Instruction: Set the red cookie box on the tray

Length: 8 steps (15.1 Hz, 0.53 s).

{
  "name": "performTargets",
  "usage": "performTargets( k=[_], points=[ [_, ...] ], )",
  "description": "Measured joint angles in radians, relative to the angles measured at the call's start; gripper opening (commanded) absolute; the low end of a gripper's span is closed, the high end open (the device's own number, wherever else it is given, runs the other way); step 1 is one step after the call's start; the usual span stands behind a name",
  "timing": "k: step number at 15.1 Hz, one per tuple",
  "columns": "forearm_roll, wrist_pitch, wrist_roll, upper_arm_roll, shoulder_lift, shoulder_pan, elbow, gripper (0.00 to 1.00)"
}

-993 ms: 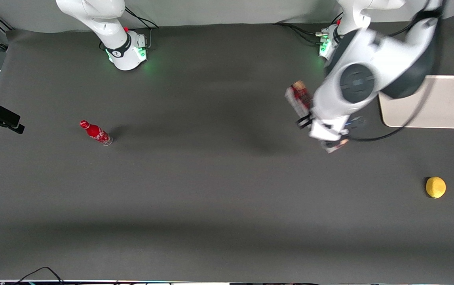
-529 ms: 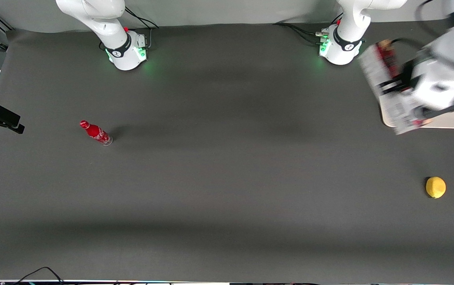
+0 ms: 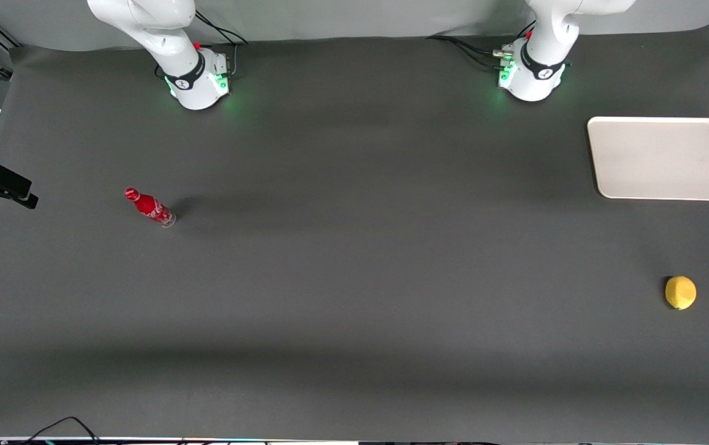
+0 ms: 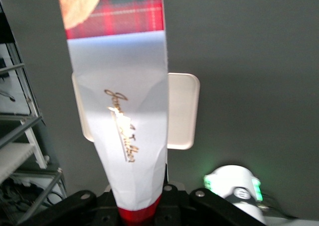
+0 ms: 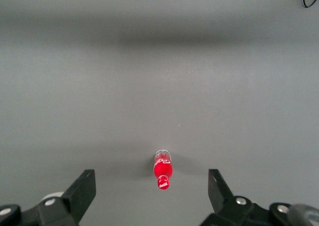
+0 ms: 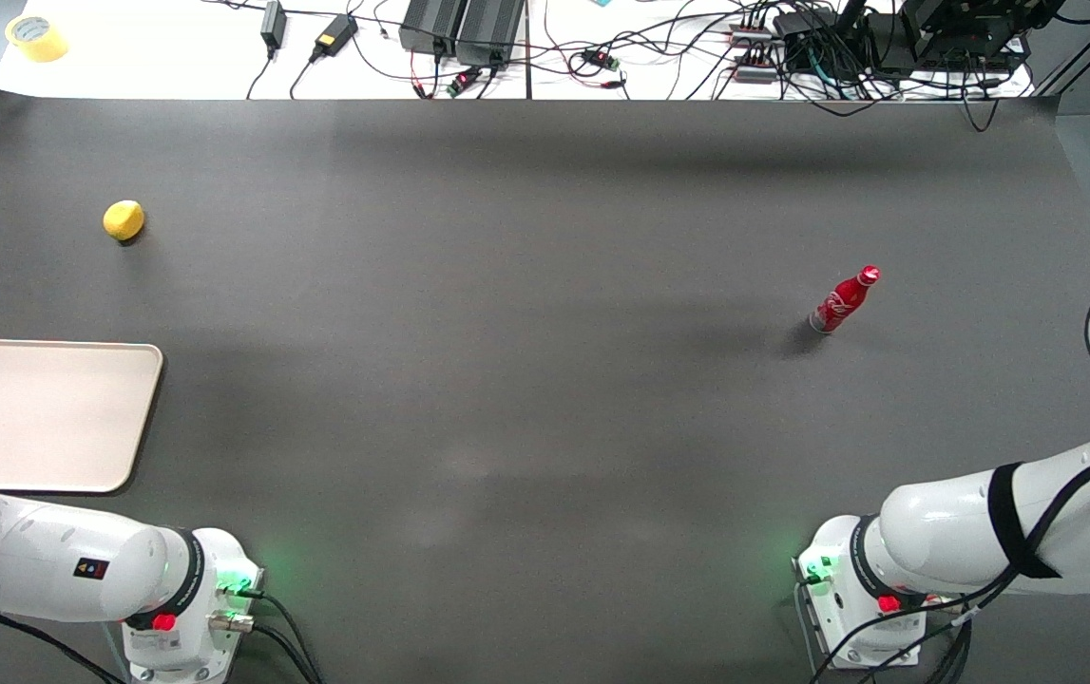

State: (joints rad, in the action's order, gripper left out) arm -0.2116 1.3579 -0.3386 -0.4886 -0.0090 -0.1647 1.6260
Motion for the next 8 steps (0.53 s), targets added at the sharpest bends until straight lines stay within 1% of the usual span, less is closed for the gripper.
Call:
performTargets(
  k=[3,5,6,8],
  points=[
    [-0.015,0.286,-0.209,-0.204,0.008,0.009,0.185,0.0],
    [-0.016,0.493,-0.306,-0.315,0.016,0.014,0.32,0.0],
    [-0.016,0.591,-0.341,-0.36,0.021,0.018,0.386,0.0],
    [-0.018,0.755,-0.393,-0.421,0.042,0.029,0.497,0.0]
  ],
)
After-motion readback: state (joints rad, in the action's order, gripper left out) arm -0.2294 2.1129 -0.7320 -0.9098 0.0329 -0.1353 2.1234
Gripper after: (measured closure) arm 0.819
